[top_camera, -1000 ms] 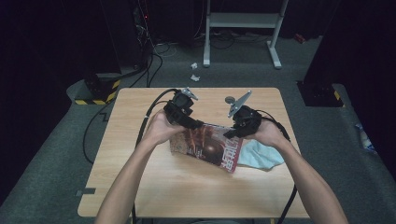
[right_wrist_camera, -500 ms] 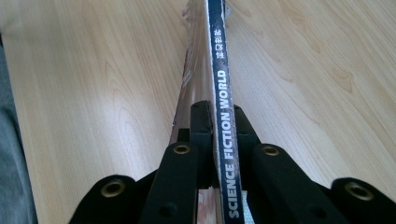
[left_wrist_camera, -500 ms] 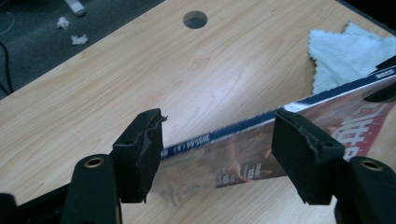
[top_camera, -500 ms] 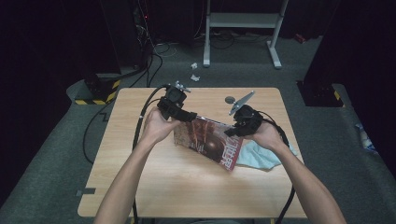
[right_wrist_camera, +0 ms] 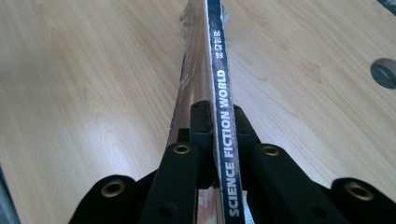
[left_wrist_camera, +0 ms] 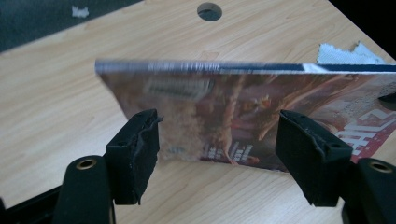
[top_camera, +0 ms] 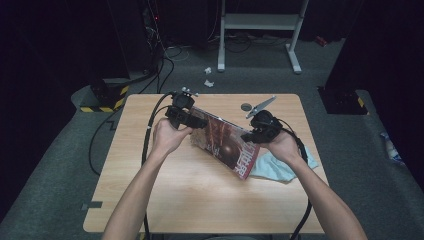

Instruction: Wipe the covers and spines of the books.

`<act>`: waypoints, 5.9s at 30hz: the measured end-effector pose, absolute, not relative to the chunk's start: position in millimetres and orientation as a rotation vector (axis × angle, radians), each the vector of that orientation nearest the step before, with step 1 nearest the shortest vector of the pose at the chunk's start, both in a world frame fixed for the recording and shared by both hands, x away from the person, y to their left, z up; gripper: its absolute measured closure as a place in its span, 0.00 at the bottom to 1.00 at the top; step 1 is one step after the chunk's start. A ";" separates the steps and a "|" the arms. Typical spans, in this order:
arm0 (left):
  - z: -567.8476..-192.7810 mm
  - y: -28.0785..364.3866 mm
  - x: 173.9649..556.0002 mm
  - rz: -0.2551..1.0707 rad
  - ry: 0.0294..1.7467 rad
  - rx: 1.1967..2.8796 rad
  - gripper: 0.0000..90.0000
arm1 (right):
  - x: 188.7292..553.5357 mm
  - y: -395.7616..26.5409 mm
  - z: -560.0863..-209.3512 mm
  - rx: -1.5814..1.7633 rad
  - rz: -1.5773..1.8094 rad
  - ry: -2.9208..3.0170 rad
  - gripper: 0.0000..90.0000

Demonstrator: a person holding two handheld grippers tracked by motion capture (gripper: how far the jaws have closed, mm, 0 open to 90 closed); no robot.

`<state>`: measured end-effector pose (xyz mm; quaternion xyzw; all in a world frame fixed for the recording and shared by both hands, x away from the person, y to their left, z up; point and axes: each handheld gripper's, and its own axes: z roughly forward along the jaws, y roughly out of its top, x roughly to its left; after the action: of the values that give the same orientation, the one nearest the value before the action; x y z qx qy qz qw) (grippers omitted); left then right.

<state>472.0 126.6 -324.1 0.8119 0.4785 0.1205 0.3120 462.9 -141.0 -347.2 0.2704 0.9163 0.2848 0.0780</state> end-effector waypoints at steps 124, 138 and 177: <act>-338.7 82.1 511.1 -0.004 1.518 1.984 0.93 | 387.2 -84.0 -405.9 0.542 0.978 2.570 0.44; -322.4 105.7 494.8 0.076 1.422 2.099 0.94 | 437.5 -174.2 -453.2 0.997 0.764 2.486 0.45; -317.6 128.8 474.5 0.101 1.221 2.260 0.93 | 457.3 -214.9 -486.1 1.270 0.675 2.661 0.93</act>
<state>474.5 128.8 -317.6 0.8436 0.4557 0.0376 0.2814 457.3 -214.9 -486.1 0.4190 0.8783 0.2228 0.0582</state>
